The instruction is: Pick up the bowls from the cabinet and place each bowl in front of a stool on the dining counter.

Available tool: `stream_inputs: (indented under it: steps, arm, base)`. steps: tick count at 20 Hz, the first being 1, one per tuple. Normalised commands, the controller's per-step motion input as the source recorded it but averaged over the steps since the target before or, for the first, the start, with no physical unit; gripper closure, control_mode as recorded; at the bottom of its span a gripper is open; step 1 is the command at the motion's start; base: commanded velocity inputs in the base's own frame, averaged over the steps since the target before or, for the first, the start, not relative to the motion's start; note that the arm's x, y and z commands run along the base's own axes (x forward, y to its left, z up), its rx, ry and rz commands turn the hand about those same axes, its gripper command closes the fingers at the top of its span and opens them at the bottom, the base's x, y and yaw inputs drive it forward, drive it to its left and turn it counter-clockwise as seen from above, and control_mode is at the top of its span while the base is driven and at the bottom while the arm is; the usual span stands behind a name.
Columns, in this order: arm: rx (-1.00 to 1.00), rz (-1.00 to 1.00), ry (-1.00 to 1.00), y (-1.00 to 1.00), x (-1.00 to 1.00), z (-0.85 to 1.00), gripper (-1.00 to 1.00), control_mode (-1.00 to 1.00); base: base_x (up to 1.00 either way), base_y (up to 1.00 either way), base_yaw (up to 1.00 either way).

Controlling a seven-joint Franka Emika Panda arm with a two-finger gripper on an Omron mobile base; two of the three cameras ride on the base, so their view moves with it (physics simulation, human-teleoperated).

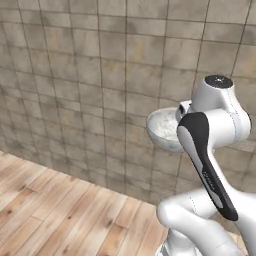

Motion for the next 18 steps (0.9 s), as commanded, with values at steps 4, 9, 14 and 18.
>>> stream_inputs:
  steps: [4, 9, 14, 18]
  arm:
    - [0.00, 0.00, 0.00, 0.00, 0.00, 0.00, 1.00, 1.00]
    - [0.00, 0.00, 0.00, 0.00, 0.00, 0.00, 1.00, 1.00]
    - [0.00, 0.00, 0.00, 0.00, 0.00, 0.00, 1.00, 1.00]
    - [0.00, 0.00, 0.00, 0.00, 0.00, 0.00, 1.00, 1.00]
  base:
    - [1.00, 0.11, 0.51]
    - [0.99, 0.02, 0.60]
    - [0.72, 0.00, 0.79]
    - [0.66, 0.00, 0.84]
